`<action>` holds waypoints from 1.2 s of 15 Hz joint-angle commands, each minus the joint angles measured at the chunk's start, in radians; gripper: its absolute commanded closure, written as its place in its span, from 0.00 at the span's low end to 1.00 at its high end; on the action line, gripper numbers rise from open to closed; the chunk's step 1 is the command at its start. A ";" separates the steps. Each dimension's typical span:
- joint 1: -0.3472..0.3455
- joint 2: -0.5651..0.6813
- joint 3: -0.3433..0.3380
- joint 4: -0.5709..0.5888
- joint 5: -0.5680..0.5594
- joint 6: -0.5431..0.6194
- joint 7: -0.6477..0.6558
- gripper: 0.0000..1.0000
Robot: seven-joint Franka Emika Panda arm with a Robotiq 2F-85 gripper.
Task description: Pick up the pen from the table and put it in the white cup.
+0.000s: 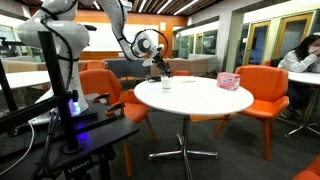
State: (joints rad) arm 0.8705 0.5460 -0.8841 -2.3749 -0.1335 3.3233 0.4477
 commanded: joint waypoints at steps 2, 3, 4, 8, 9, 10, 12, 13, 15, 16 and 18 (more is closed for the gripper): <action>0.050 -0.026 -0.006 -0.031 0.232 -0.003 -0.177 0.25; 0.056 -0.060 -0.018 -0.036 0.173 -0.041 -0.123 0.17; 0.044 -0.098 -0.003 -0.038 0.174 -0.077 -0.140 0.10; 0.015 -0.283 0.027 -0.037 0.161 -0.286 -0.168 0.00; 0.020 -0.324 0.021 -0.029 0.168 -0.357 -0.173 0.00; 0.039 -0.348 -0.003 -0.016 0.172 -0.428 -0.166 0.00; 0.072 -0.380 -0.058 0.021 0.138 -0.553 -0.140 0.00; 0.077 -0.399 -0.072 0.041 0.110 -0.613 -0.131 0.00; 0.081 -0.429 -0.094 0.076 0.041 -0.704 -0.119 0.00; 0.078 -0.450 -0.092 0.087 0.026 -0.737 -0.132 0.00; -0.113 -0.511 0.104 0.102 -0.006 -0.800 -0.135 0.00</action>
